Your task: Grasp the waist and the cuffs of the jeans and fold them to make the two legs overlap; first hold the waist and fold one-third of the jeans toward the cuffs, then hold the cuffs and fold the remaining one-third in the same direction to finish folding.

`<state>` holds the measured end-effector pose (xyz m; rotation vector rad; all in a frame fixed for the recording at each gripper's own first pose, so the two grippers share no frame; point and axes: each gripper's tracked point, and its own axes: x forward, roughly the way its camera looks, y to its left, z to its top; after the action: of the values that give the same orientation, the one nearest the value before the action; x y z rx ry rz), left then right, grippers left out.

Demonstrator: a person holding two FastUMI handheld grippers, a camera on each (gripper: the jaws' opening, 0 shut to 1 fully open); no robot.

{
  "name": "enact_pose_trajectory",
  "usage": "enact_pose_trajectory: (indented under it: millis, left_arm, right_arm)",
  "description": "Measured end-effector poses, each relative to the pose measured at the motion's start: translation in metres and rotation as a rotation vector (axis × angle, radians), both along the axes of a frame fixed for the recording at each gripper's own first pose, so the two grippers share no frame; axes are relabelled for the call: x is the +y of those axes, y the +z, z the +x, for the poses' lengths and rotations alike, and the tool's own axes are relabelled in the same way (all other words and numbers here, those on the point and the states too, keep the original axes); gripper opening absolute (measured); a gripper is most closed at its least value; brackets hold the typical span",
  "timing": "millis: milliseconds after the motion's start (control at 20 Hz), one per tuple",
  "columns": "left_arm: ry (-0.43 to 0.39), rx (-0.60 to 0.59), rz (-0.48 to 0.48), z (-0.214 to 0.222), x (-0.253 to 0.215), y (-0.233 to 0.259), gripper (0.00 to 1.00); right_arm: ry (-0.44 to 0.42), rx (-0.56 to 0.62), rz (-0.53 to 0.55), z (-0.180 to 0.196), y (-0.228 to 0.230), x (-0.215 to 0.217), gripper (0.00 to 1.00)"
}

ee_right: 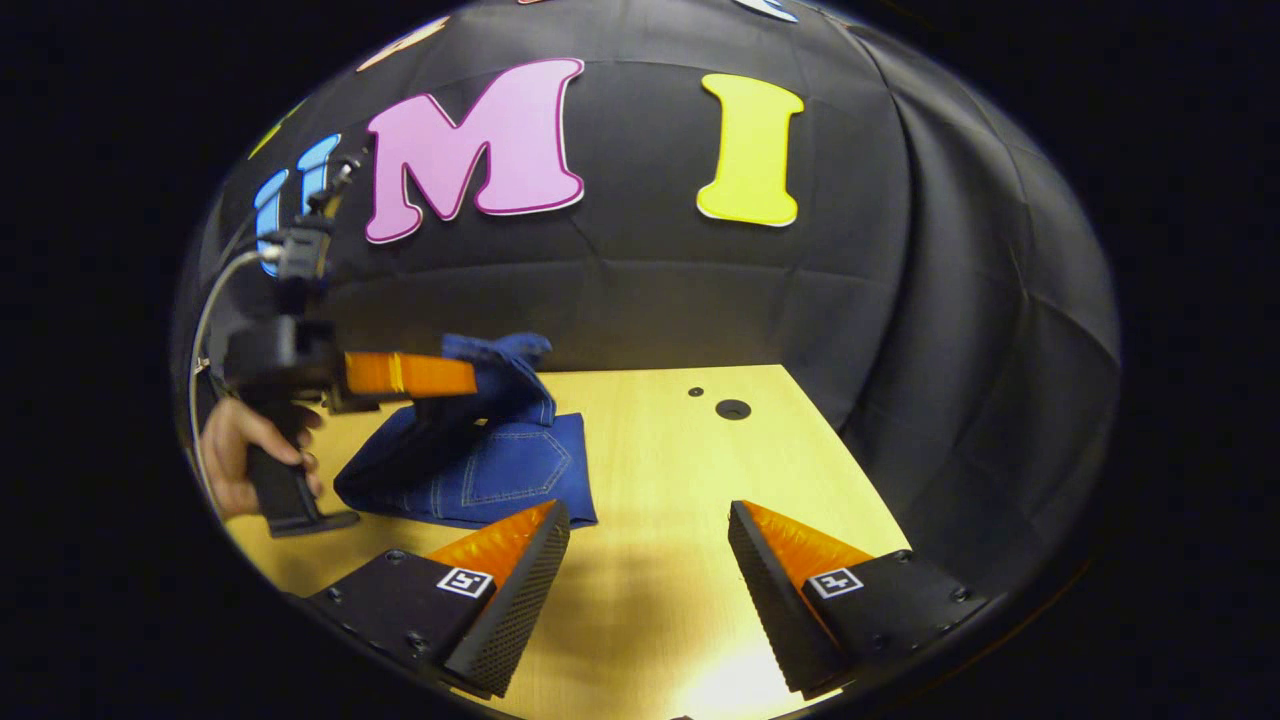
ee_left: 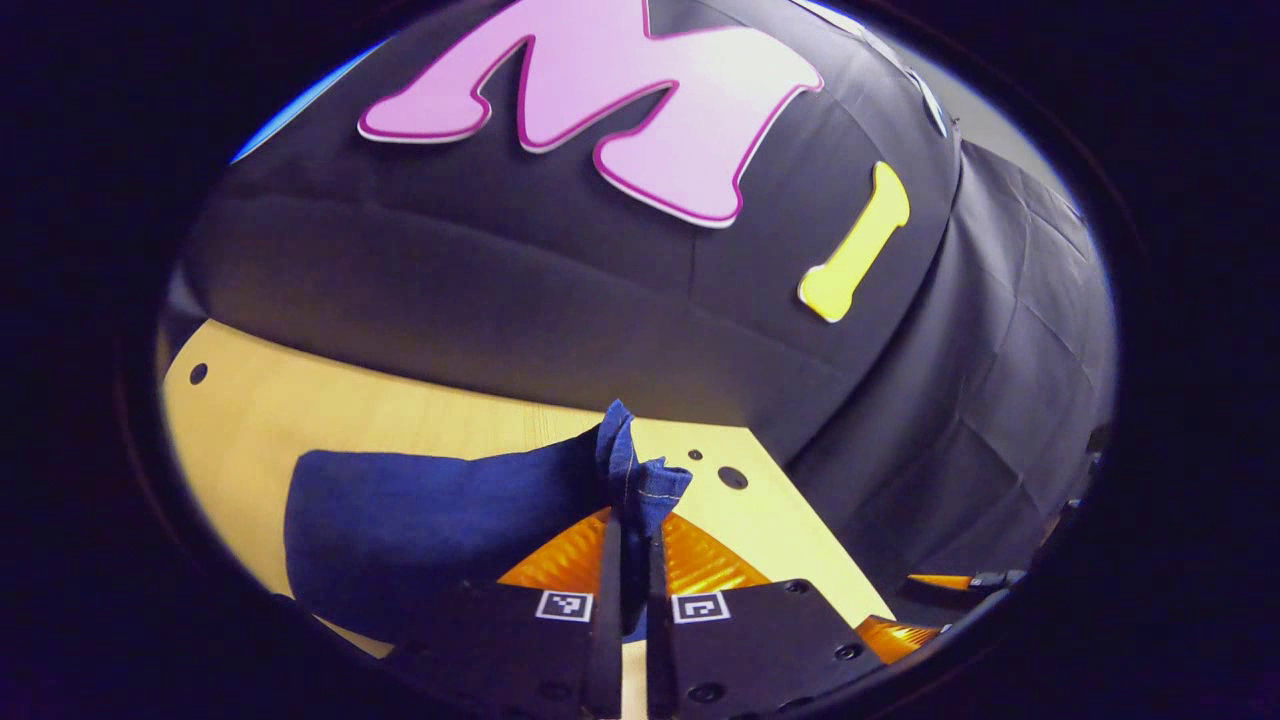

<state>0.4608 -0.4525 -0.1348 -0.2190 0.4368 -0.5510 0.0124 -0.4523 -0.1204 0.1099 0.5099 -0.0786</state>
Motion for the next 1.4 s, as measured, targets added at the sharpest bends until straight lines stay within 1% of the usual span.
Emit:
enact_pose_trajectory:
  millis: [50,100,150,200,250,350,450,500,550,700,800,900,1050,1200,1250,1300,1350,1400]
  left_arm:
    - [-0.011,0.014,0.019,-0.001,-0.005,-0.008,0.2]
    - [-0.026,0.019,0.036,-0.005,-0.007,-0.012,0.23]
    - [-0.041,0.012,0.047,-0.006,-0.008,-0.016,0.38]
    - [-0.053,-0.003,0.042,-0.008,-0.011,-0.013,0.45]
    - [-0.063,-0.02,0.03,-0.01,-0.012,-0.007,0.7]
    - [-0.062,-0.074,0.012,-0.024,0.002,0.02,0.94]
    - [-0.043,-0.143,0.023,-0.043,0.031,0.05,0.96]
    - [-0.022,-0.194,0.037,-0.058,0.054,0.072,0.97]
    - [0.014,-0.248,0.048,-0.075,0.079,0.093,0.97]
    - [0.095,-0.342,0.065,-0.122,0.144,0.137,0.97]
    - [0.175,-0.394,0.066,-0.168,0.195,0.166,0.96]
    - [0.22,-0.445,0.049,-0.21,0.23,0.19,0.96]
    - [0.266,-0.491,0.069,-0.248,0.269,0.204,0.97]
    - [0.333,-0.527,0.044,-0.292,0.309,0.222,0.96]
    - [0.37,-0.547,0.044,-0.308,0.326,0.225,0.96]
    - [0.387,-0.55,0.047,-0.32,0.333,0.222,0.96]
    - [0.404,-0.553,0.051,-0.33,0.339,0.216,0.96]
    - [0.419,-0.551,0.057,-0.339,0.345,0.212,0.96]
  right_arm:
    - [-0.009,0.006,-0.004,-0.005,0.0,-0.004,0.98]
    - [-0.019,0.012,-0.008,-0.01,0.0,-0.008,0.98]
    - [-0.027,0.012,-0.005,-0.014,0.002,-0.009,0.98]
    - [-0.035,0.009,-0.001,-0.018,0.006,-0.009,0.98]
    - [-0.042,0.004,0.004,-0.021,0.01,-0.008,0.98]
    - [-0.052,-0.011,0.011,-0.028,0.023,-0.004,0.98]
    - [-0.059,-0.046,0.008,-0.035,0.044,0.002,0.98]
    - [-0.059,-0.072,0.009,-0.039,0.059,0.007,0.98]
    - [-0.057,-0.095,0.008,-0.047,0.076,0.015,0.98]
    - [-0.057,-0.161,0.006,-0.065,0.121,0.037,0.98]
    - [-0.046,-0.214,0.013,-0.083,0.157,0.058,0.97]
    - [-0.035,-0.28,-0.018,-0.101,0.191,0.074,0.97]
    - [-0.015,-0.352,-0.03,-0.129,0.233,0.096,0.97]
    - [-0.024,-0.412,-0.031,-0.158,0.262,0.108,0.97]
    - [-0.026,-0.441,-0.028,-0.167,0.27,0.113,0.97]
    - [-0.025,-0.455,-0.023,-0.173,0.274,0.118,0.97]
    - [-0.021,-0.47,-0.014,-0.178,0.277,0.121,1.0]
    - [-0.006,-0.481,-0.004,-0.181,0.278,0.126,0.97]
